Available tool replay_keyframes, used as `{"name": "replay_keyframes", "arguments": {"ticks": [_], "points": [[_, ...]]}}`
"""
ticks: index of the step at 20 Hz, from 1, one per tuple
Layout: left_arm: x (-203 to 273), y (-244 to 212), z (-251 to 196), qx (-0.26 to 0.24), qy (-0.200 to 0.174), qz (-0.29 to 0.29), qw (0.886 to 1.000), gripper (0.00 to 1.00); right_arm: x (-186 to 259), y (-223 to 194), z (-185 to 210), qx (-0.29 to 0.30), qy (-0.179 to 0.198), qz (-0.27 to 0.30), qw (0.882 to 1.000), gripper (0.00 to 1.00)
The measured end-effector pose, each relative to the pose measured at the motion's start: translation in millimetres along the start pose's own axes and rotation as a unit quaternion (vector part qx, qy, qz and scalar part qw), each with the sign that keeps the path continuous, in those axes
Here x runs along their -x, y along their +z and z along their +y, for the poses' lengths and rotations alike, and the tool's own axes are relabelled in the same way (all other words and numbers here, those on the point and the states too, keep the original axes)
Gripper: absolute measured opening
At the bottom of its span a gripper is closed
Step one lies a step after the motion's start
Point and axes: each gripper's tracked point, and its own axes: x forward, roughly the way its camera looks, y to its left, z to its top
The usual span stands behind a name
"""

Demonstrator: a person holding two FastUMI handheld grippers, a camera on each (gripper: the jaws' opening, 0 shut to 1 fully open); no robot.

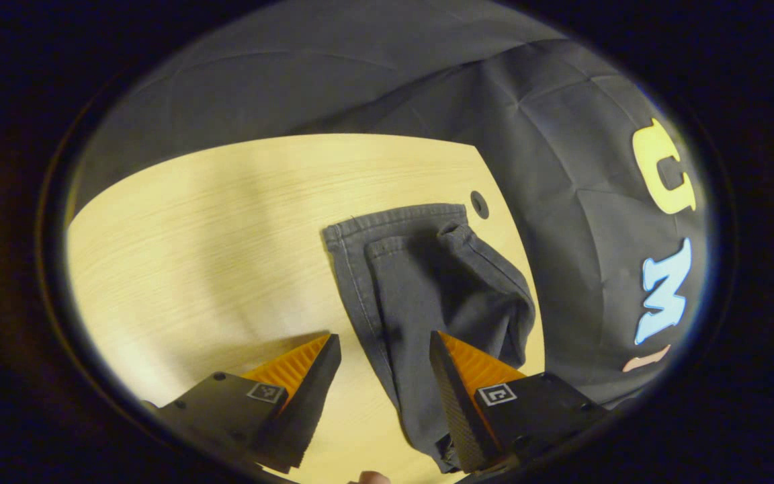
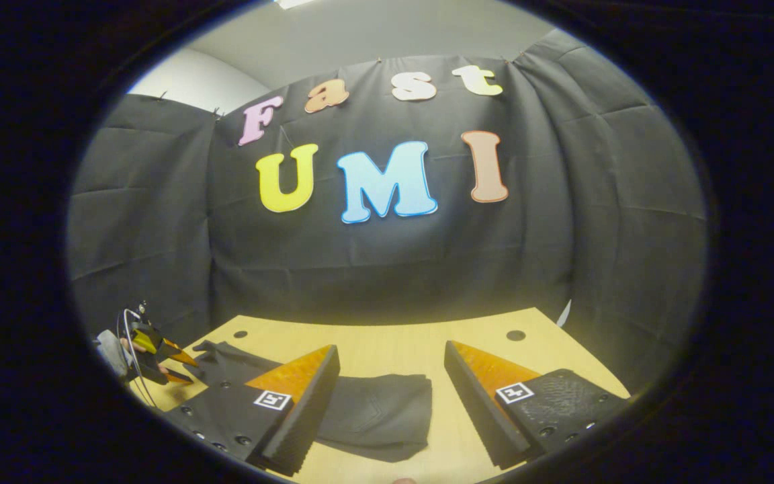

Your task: Grasp the waist and the cuffs of the jeans and fold them to make the two legs overlap; first hold the waist and fold one-third of the jeans toward the cuffs, then hold the cuffs and fold the remaining one-third in the same direction to finish folding.

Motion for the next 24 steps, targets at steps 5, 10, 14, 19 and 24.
{"name": "replay_keyframes", "arguments": {"ticks": [5, 10, 14, 19, 24], "points": [[-16, 8, -22, 0.015, -0.036, 0.008, 0.999, 0.82, -2, 7, 7, 0.003, -0.014, -0.006, 1.000, 0.94], [-29, 13, -44, 0.061, -0.090, 0.016, 0.994, 0.86, -6, 2, 8, -0.017, -0.026, 0.007, 0.999, 0.94], [-44, 13, -45, 0.073, -0.106, 0.022, 0.991, 0.85, -5, 3, 5, -0.024, -0.036, 0.008, 0.999, 0.94], [-55, 14, -46, 0.103, -0.121, 0.023, 0.987, 0.35, -6, 0, 5, -0.033, -0.039, 0.018, 0.999, 0.94], [-55, 13, -43, 0.129, -0.132, 0.031, 0.982, 0.16, -3, -1, 4, -0.030, -0.041, 0.022, 0.998, 0.94]]}}
